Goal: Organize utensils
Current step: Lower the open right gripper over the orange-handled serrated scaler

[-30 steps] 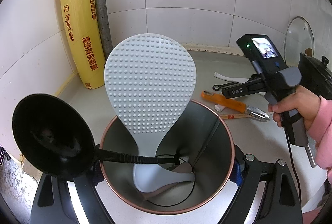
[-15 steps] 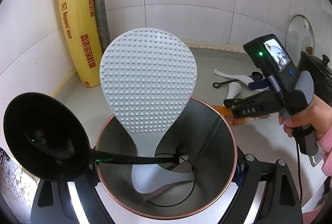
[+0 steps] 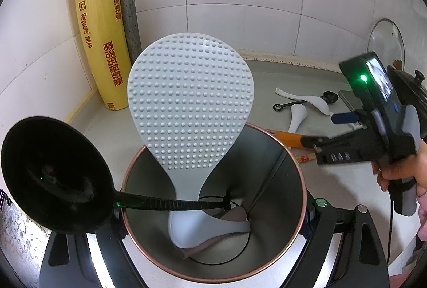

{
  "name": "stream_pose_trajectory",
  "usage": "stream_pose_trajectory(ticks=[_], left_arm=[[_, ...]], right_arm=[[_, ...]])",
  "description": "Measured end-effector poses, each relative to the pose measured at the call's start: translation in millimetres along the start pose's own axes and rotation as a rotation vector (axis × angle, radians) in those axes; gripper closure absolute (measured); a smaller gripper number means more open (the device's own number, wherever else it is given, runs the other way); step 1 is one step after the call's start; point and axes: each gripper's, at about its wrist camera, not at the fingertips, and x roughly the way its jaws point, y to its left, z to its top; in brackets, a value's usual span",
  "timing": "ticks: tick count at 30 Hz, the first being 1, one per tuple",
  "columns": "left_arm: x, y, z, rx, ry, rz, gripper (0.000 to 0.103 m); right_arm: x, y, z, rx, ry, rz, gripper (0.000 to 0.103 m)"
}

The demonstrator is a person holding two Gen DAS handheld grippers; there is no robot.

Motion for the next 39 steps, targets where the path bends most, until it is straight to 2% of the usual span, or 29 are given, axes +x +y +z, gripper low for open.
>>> stream_pose_trajectory(ticks=[4, 8, 12, 17, 24, 32, 39], left_arm=[[1, 1, 1, -0.003, 0.002, 0.0, 0.013], [0, 3, 0, -0.001, 0.006, -0.003, 0.013], [-1, 4, -2, 0.005, 0.006, 0.001, 0.013], [0, 3, -3, 0.008, 0.008, 0.002, 0.013], [2, 0, -1, 0.004, 0.014, 0.003, 0.013], [3, 2, -1, 0.002, 0.019, 0.0, 0.013], [4, 3, -1, 0.0, 0.02, -0.001, 0.013]], right_arm=[[11, -4, 24, 0.038, 0.003, -0.038, 0.014], [37, 9, 43, -0.028, 0.069, -0.076, 0.015], [41, 22, 45, -0.087, 0.093, -0.042, 0.015], [27, 38, 32, -0.186, 0.044, -0.003, 0.015], [5, 33, -2, -0.2, 0.031, 0.021, 0.015], [-9, 8, -37, -0.126, 0.039, -0.008, 0.015], [-14, -17, -45, -0.011, 0.044, 0.006, 0.015]])
